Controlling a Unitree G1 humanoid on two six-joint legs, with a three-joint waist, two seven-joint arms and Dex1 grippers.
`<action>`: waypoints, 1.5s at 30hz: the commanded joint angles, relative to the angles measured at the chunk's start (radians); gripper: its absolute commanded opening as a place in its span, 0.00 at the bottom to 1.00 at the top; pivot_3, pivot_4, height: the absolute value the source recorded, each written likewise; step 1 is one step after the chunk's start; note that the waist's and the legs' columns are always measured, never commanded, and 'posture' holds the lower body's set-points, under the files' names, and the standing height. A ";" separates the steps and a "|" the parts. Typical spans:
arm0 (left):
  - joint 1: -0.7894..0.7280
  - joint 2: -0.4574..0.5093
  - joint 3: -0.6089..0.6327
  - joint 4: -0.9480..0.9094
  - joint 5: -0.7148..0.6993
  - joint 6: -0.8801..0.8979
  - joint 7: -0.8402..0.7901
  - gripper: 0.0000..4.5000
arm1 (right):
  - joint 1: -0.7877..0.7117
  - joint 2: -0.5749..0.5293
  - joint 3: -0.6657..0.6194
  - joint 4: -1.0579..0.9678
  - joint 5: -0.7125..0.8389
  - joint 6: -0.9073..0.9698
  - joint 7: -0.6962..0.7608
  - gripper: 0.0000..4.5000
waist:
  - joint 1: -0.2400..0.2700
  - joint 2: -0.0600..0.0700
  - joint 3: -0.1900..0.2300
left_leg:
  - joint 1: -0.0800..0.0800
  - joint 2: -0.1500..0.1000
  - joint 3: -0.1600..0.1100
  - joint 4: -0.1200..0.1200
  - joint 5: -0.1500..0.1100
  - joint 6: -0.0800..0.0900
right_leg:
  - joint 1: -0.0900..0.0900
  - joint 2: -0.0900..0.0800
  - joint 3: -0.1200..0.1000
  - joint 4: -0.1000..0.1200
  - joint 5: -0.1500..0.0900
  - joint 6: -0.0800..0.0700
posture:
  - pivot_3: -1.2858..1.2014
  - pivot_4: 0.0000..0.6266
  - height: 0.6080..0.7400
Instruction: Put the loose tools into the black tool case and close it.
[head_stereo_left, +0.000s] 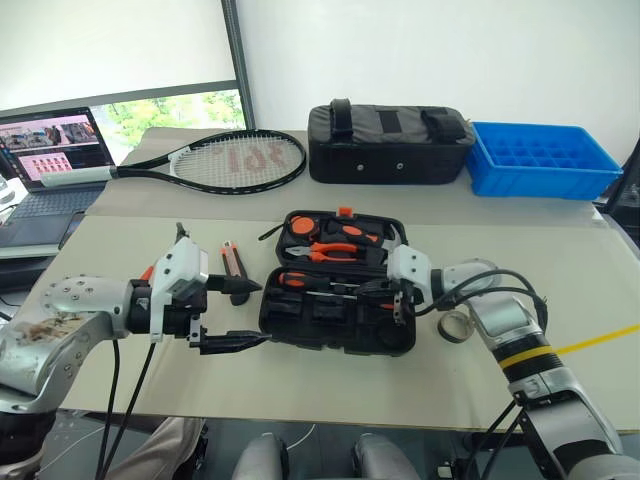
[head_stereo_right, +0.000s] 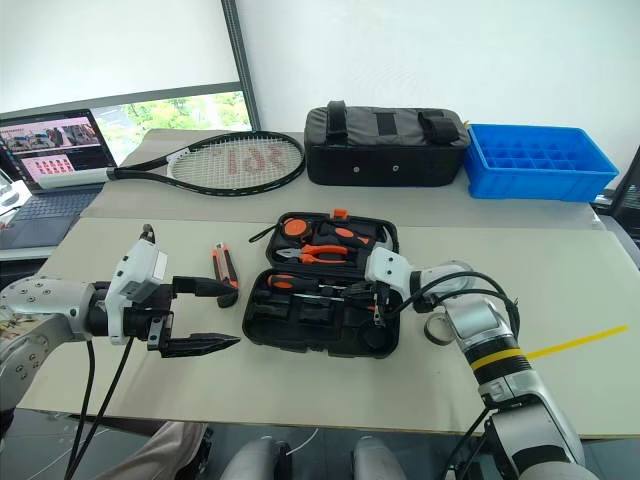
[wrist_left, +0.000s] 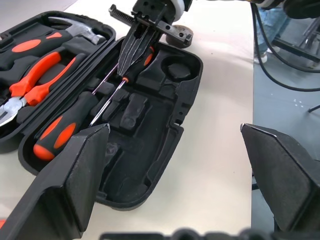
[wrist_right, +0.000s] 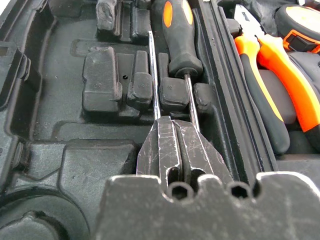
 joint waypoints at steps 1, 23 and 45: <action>0.025 -0.031 0.058 -0.005 0.014 -0.007 0.090 1.00 | 0.011 0.020 -0.071 0.004 0.071 0.010 -0.016 0.00 | 0.000 0.000 0.000 | -0.001 0.000 0.000 0.000 0.000 0.000 | -0.001 0.000 0.000 0.000 0.000 0.000 | 0.52 0.24 0.75; 0.142 -0.203 0.268 0.470 0.385 -0.230 0.577 1.00 | 0.301 -0.120 -0.402 -0.523 0.526 0.217 0.047 1.00 | 0.000 0.000 0.002 | -0.004 -0.001 -0.003 -0.004 0.000 0.000 | -0.004 -0.007 -0.003 -0.001 0.000 0.000 | 0.52 0.24 0.75; -0.008 -0.281 0.261 0.809 0.354 -0.129 0.579 0.34 | 0.375 -0.221 -0.503 -0.484 0.551 0.142 0.152 1.00 | 0.000 0.003 -0.001 | -0.003 -0.002 -0.001 -0.005 0.000 0.000 | -0.003 -0.007 -0.007 0.000 0.000 0.000 | 0.52 0.24 0.75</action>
